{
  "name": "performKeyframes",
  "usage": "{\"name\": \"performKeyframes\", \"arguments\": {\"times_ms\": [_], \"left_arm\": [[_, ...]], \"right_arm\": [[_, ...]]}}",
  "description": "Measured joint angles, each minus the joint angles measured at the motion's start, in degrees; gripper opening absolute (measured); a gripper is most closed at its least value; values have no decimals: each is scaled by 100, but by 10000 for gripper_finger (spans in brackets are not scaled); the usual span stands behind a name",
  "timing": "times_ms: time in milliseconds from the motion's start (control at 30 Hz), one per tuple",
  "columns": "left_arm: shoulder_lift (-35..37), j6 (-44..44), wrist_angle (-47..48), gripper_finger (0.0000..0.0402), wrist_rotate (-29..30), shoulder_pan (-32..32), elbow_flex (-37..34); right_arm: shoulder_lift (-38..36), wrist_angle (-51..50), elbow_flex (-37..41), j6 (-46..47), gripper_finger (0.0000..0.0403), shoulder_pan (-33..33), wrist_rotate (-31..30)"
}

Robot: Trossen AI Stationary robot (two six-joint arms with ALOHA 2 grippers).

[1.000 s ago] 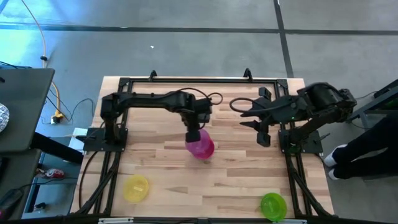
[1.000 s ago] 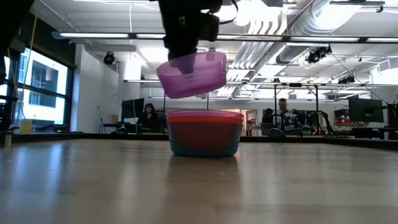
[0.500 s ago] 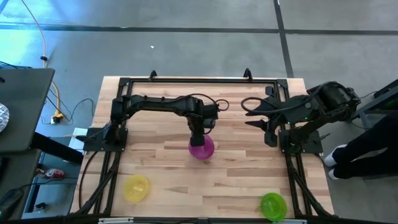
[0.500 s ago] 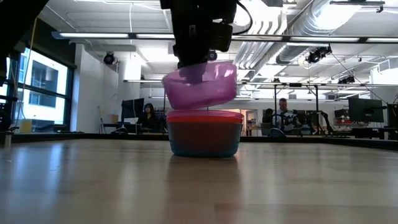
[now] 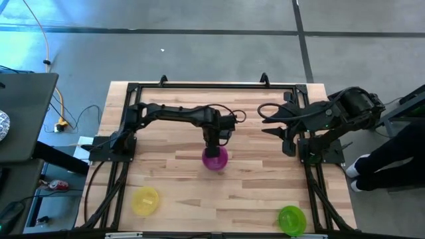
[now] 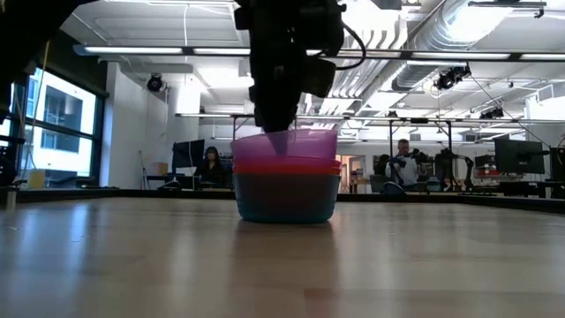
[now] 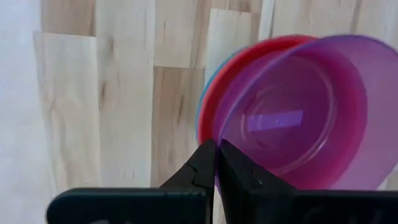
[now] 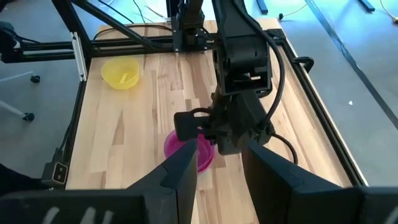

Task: Nest bowls inside each other
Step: Stack the violet bowl on top of the red bowl, then stack the yellow bowl on top of the violet bowl

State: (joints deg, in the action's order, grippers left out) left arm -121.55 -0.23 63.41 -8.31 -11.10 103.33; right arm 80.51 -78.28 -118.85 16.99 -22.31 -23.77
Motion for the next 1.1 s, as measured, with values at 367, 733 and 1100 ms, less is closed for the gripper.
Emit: {"name": "performKeyframes", "arguments": {"times_ms": [367,733,1100], "left_arm": [[-204,50,-18,0,-1,42,8],[-60,243,33,79,10,45,83],[4,960,2046,162,73,125,774]], "right_arm": [[0,0,4,11,119,0,0],[2,2,9,-2,119,0,2],[2,-47,9,10,119,0,11]]}}
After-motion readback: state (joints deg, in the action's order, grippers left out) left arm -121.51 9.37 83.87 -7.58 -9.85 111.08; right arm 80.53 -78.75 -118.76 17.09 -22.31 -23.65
